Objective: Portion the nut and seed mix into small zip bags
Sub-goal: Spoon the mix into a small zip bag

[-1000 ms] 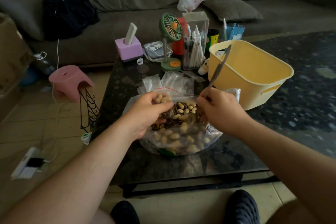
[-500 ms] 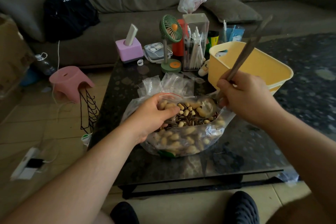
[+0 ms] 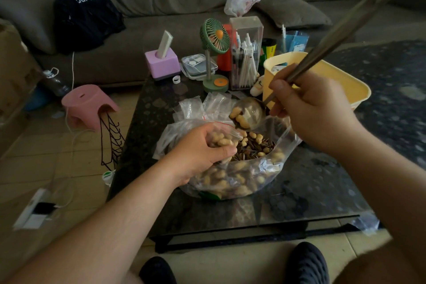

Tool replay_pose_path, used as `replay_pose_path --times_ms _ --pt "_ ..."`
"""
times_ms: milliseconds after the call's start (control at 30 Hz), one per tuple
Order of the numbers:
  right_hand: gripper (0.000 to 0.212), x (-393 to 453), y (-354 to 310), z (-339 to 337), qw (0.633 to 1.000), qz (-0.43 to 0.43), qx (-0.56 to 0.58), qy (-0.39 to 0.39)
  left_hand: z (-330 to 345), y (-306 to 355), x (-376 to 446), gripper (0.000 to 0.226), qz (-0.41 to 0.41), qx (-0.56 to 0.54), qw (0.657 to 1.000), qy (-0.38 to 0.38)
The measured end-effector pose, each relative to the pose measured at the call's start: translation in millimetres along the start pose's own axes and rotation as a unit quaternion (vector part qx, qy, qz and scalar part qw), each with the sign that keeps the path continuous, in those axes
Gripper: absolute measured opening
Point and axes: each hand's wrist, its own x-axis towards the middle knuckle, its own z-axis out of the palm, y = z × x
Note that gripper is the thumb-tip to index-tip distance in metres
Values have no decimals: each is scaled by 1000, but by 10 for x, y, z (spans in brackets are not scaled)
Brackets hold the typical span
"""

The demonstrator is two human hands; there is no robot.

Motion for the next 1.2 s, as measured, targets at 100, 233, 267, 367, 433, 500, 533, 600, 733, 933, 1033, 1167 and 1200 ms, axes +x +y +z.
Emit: replay_pose_path --times_ms 100,233,267,367,433,500,533,600,733,933,1033,1167,1200 --pt "7 6 40 28 1000 5 -3 -3 3 -12 8 35 4 7 1000 -1" --pt "7 5 68 36 1000 8 7 2 -2 -27 18 35 -10 20 1000 2" --pt "7 1 71 51 1000 -2 0 -1 4 -27 21 35 -13 20 1000 4" --pt "9 -10 80 99 997 -63 -48 -9 33 -20 25 35 -15 19 1000 4" --pt "12 -11 96 122 993 -100 -69 -4 42 -27 25 35 -14 18 1000 1" --pt "16 -6 109 134 992 -111 -65 -2 46 -22 10 35 -14 15 1000 -5" --pt "17 -5 115 142 992 -111 -58 -1 48 -20 5 34 -18 16 1000 -5" --pt "16 -6 132 162 993 -107 -43 -2 48 -26 9 33 -30 25 999 1" --pt "12 -7 149 171 995 -96 -42 -4 57 -6 -7 36 -48 16 999 1" --pt "8 20 163 182 1000 27 1 7 61 8 -16 37 -32 35 999 -6" --pt "9 54 184 146 987 128 98 17 60 35 -38 34 -38 27 999 -5" --pt "11 76 246 63 985 141 88 39 -20 109 -46 32 -47 -14 999 -12" --pt "11 73 265 44 988 134 72 40 -53 131 -47 33 -46 -34 998 -15"
